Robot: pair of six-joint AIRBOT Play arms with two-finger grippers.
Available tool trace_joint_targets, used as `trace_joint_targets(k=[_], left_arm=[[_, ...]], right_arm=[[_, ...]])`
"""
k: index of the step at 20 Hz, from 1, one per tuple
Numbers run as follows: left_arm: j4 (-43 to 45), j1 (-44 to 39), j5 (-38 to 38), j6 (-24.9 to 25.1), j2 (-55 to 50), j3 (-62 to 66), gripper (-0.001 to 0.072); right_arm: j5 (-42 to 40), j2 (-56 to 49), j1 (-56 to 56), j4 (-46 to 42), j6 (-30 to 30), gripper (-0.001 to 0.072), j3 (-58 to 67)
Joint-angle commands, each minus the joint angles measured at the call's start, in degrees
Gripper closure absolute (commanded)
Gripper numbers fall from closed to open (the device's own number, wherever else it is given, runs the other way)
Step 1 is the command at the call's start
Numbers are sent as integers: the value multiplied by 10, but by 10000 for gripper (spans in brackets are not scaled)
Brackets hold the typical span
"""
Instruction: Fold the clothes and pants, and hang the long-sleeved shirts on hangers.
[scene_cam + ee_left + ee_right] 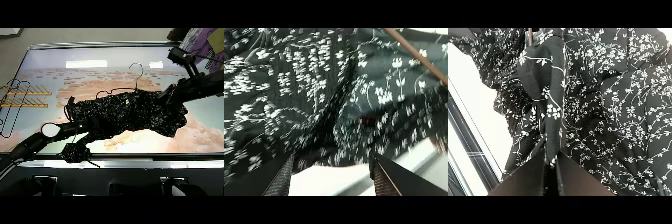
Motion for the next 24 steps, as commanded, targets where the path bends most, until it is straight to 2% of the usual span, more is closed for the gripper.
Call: trace_joint_targets(k=[1,7,9,10,12,14,15,18,20,24], left_arm=[[38,-66,85,-91,-38,24,176],[31,-72,88,-91,-90,65,185],[22,-72,89,-91,-107,71,220],[21,-71,90,-91,-114,71,298],[20,-72,89,-91,-126,71,524],[7,-73,89,-91,-131,71,561],[5,-73,89,-91,-132,71,664],[6,-68,84,-83,-123,71,684],[6,-47,71,-56,-104,71,685],[13,39,-3,-37,-80,72,686]], right_arm=[[-3,1,0,4,7,685,0],[-3,1,0,4,7,685,0],[-3,0,0,4,7,685,0],[-3,1,0,4,7,685,0],[-2,1,0,4,7,685,0],[-2,1,0,4,7,685,0],[-2,1,0,4,8,685,0],[14,5,0,5,10,685,0],[28,14,0,4,12,685,0],[43,45,0,8,37,686,0]])
